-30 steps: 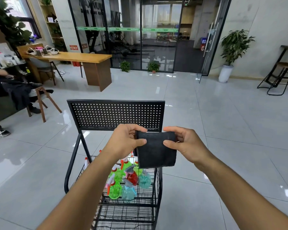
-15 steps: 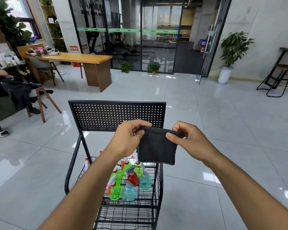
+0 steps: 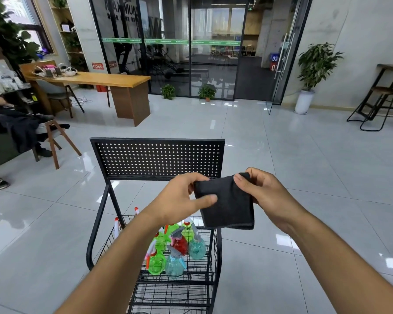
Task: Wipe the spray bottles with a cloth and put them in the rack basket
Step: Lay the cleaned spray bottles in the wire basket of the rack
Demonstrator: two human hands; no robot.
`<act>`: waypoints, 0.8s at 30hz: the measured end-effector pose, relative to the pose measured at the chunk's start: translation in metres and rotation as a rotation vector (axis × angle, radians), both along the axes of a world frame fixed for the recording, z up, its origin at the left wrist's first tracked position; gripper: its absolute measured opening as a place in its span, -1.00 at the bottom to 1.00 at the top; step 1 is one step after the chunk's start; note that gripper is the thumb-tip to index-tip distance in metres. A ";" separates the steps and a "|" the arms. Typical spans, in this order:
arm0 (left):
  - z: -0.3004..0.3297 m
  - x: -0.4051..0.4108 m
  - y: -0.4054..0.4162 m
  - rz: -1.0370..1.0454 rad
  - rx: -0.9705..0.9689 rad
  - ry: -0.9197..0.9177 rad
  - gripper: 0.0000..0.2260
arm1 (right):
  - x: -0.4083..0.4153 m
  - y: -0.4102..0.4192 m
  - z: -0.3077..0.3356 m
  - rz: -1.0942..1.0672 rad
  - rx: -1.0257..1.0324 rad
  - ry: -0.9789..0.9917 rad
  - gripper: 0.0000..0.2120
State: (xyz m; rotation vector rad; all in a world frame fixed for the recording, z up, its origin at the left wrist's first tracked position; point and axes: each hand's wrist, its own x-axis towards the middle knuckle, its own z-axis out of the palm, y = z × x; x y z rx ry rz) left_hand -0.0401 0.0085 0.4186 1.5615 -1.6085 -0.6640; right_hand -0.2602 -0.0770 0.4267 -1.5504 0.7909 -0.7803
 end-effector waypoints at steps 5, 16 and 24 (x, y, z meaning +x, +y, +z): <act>-0.017 -0.005 0.002 0.046 0.050 0.327 -0.92 | 0.000 0.003 -0.008 -0.052 0.244 -0.072 -0.65; -0.062 0.000 0.025 0.009 0.317 0.843 -0.46 | 0.009 0.019 -0.056 0.135 0.589 -0.073 -0.69; -0.049 0.002 0.029 0.147 -0.098 0.700 -0.54 | 0.008 0.017 -0.049 0.031 -0.022 -0.103 -0.40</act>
